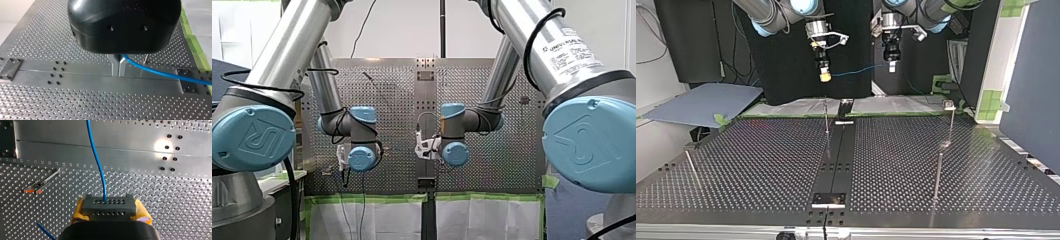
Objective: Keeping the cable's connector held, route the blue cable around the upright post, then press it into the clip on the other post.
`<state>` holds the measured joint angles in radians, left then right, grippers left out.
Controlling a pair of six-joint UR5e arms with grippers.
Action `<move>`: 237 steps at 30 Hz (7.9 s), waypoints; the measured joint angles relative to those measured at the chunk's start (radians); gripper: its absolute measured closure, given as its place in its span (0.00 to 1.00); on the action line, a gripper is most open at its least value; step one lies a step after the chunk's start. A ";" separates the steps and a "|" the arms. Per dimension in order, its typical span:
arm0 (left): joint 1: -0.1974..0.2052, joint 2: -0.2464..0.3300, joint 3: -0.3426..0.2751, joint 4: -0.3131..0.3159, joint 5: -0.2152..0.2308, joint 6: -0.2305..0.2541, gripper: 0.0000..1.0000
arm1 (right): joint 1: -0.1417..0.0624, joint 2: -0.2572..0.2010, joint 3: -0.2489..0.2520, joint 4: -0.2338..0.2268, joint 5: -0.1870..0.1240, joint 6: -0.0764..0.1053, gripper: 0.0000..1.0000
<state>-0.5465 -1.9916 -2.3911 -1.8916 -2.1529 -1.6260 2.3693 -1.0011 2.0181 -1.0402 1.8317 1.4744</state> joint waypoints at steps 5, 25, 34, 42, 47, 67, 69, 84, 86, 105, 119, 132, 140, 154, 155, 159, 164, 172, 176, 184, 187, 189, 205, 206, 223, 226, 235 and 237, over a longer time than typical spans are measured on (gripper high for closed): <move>0.000 0.000 0.000 0.000 0.000 0.000 1.00 | 0.000 0.000 0.000 0.000 0.000 0.000 1.00; 0.000 0.000 0.000 0.000 0.000 0.000 1.00 | 0.000 0.000 0.000 0.000 0.000 0.000 1.00; 0.000 0.000 0.000 0.000 0.000 0.000 1.00 | 0.000 0.000 0.000 0.000 0.000 0.000 1.00; 0.009 -0.016 -0.001 -0.024 0.005 0.004 1.00 | 0.000 0.000 -0.001 0.000 0.000 0.000 1.00; 0.010 -0.021 -0.001 -0.035 0.006 0.005 1.00 | 0.000 0.000 -0.001 0.000 0.000 0.000 1.00; 0.011 -0.021 -0.002 -0.037 0.006 0.005 1.00 | -0.003 0.043 0.021 0.026 0.042 0.004 1.00; 0.011 -0.021 -0.002 -0.037 0.006 0.005 1.00 | -0.003 0.060 0.023 0.029 0.060 0.004 1.00; 0.011 -0.021 -0.002 -0.037 0.006 0.005 1.00 | -0.003 0.115 0.025 0.031 0.089 0.005 1.00; 0.011 -0.022 -0.001 -0.037 0.006 0.005 1.00 | -0.003 0.115 0.024 0.031 0.089 0.005 1.00; 0.092 0.067 0.011 -0.192 0.061 -0.030 1.00 | 0.001 -0.042 0.004 0.080 -0.025 0.137 1.00; 0.130 0.202 0.022 -0.328 -0.010 -0.048 1.00 | -0.008 -0.176 -0.120 0.194 -0.093 0.164 1.00; 0.161 0.330 0.139 -0.456 -0.020 -0.063 1.00 | -0.028 -0.212 -0.219 0.233 -0.144 0.169 1.00; 0.179 0.398 0.207 -0.524 -0.021 -0.083 1.00 | -0.032 -0.208 -0.267 0.238 -0.200 0.210 1.00; 0.220 0.534 0.327 -0.660 -0.020 -0.119 1.00 | -0.031 -0.206 -0.374 0.282 -0.261 0.265 1.00; 0.223 0.543 0.337 -0.669 -0.019 -0.120 1.00 | -0.031 -0.206 -0.383 0.287 -0.263 0.268 1.00; 0.236 0.582 0.375 -0.707 -0.011 -0.121 1.00 | -0.032 -0.206 -0.423 0.310 -0.271 0.275 1.00; 0.254 0.592 0.424 -0.754 0.013 -0.121 1.00 | -0.033 -0.205 -0.478 0.326 -0.284 0.297 1.00; 0.285 0.585 0.503 -0.775 0.051 -0.121 1.00 | -0.039 -0.202 -0.571 0.343 -0.304 0.322 1.00; 0.305 0.576 0.539 -0.779 0.056 -0.125 1.00 | -0.042 -0.200 -0.612 0.349 -0.316 0.333 1.00; 0.373 0.560 0.579 -0.785 0.107 -0.138 1.00 | -0.045 -0.162 -0.690 0.375 -0.334 0.343 1.00; 0.403 0.556 0.583 -0.785 0.137 -0.154 1.00 | -0.045 -0.131 -0.723 0.402 -0.337 0.341 1.00; 0.421 0.553 0.584 -0.786 0.154 -0.164 1.00 | -0.045 -0.115 -0.741 0.413 -0.338 0.340 1.00; 0.573 0.429 0.659 -0.783 0.307 -0.212 1.00 | -0.046 -0.086 -0.822 0.425 -0.350 0.342 1.00; 0.581 0.421 0.661 -0.780 0.315 -0.216 1.00 | -0.047 -0.083 -0.822 0.425 -0.351 0.342 1.00; 0.629 0.313 0.710 -0.760 0.483 -0.267 1.00 | -0.048 -0.018 -0.837 0.422 -0.351 0.332 1.00; 0.623 0.290 0.711 -0.760 0.513 -0.267 1.00 | -0.050 -0.006 -0.839 0.422 -0.349 0.331 1.00; 0.604 0.235 0.711 -0.758 0.605 -0.267 1.00 | -0.057 0.042 -0.839 0.422 -0.344 0.315 1.00; 0.602 0.231 0.711 -0.758 0.618 -0.267 1.00 | -0.058 0.051 -0.839 0.422 -0.341 0.314 1.00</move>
<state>0.0556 -1.7609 -1.6802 -2.6497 -1.5350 -1.8926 2.3117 -0.9504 1.1790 -0.6183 1.4903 1.7880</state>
